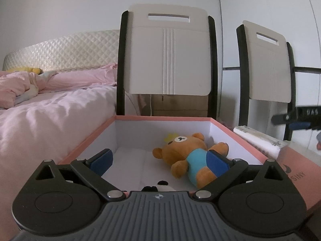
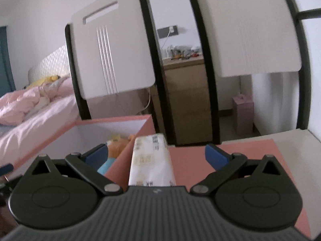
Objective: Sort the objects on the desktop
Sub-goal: 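Withdraw the right tool and approach the white tissue pack, then grasp the white tissue pack with the right tool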
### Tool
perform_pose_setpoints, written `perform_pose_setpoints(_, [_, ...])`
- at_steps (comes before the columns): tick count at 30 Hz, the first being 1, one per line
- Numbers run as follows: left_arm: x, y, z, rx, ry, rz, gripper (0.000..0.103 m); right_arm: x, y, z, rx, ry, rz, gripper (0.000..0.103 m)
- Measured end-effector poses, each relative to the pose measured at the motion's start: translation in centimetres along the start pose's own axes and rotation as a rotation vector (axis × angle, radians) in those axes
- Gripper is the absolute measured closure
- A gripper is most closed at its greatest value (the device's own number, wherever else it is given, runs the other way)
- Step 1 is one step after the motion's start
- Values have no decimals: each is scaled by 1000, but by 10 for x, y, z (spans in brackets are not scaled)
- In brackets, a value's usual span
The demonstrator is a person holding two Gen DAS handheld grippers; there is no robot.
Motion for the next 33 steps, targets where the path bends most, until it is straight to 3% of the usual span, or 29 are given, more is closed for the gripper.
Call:
perform_pose_setpoints(5, [2, -1, 0, 1, 6, 6, 3, 4, -12, -14, 41, -26, 42, 13])
perform_pose_setpoints(15, [2, 0, -1, 5, 7, -2, 3, 3, -30, -37, 127, -17, 14, 41])
perform_pose_setpoints(25, [0, 1, -1, 5, 1, -10, 3, -2, -26, -35, 108, -57, -34, 47])
perform_pose_setpoints(33, [1, 0, -1, -10, -10, 20, 3, 8, -7, 1, -21, -80, -44, 47])
Point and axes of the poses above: each gripper's, at about its wrist camera, not at the fingertips, and y roughly against the way its jaws point, x to its left, z to its top, the point moved 7 cm from there along -y, roughly the way its jaws point, and after that the axes turned 5 degrees about y, right-handed, at the moved point
